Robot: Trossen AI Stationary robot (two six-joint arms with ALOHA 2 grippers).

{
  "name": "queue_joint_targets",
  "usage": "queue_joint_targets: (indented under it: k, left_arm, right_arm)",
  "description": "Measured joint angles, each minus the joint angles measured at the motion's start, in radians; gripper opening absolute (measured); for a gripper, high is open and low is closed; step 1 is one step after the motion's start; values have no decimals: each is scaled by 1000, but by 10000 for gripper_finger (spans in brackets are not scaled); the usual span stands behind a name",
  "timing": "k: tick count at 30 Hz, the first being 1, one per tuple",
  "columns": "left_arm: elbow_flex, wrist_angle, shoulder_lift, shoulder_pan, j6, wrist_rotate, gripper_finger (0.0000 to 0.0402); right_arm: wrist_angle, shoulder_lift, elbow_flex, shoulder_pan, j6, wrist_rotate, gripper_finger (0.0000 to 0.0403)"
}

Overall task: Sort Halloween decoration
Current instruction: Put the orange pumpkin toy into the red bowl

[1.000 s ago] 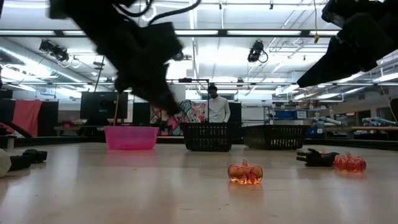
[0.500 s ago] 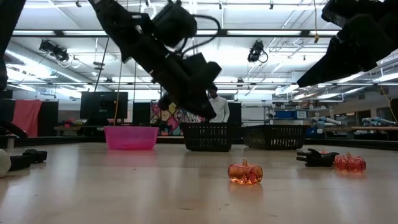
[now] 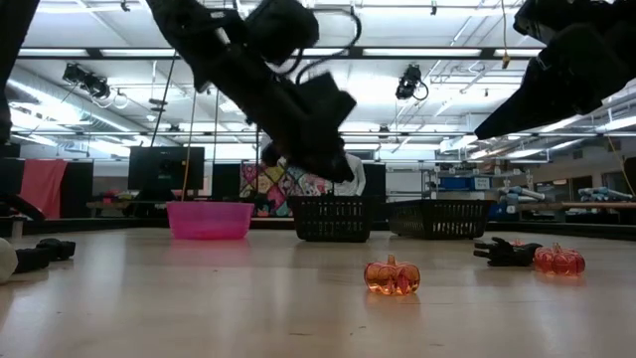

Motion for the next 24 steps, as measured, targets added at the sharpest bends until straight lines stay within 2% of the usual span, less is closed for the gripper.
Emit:
queue_joint_targets:
  k: [5,11,14,20,24]
  left_arm:
    - [0,-87,-61,-53,36,-24,125]
    - [2,-233,-151,-214,79,-26,125]
    - [2,-337,-169,-294,-21,-20,125]
    - [1,-565,-170,-447,-268,86,125]
    - [0,-586,-169,-561,-315,74,125]
  right_arm:
    - [4,0,0,0,0,-1,153]
    - [4,0,0,0,-1,-1,153]
    - [6,0,0,0,-2,-1,153]
    - [6,0,0,0,7,-2,153]
    - [13,0,0,0,11,-5,153]
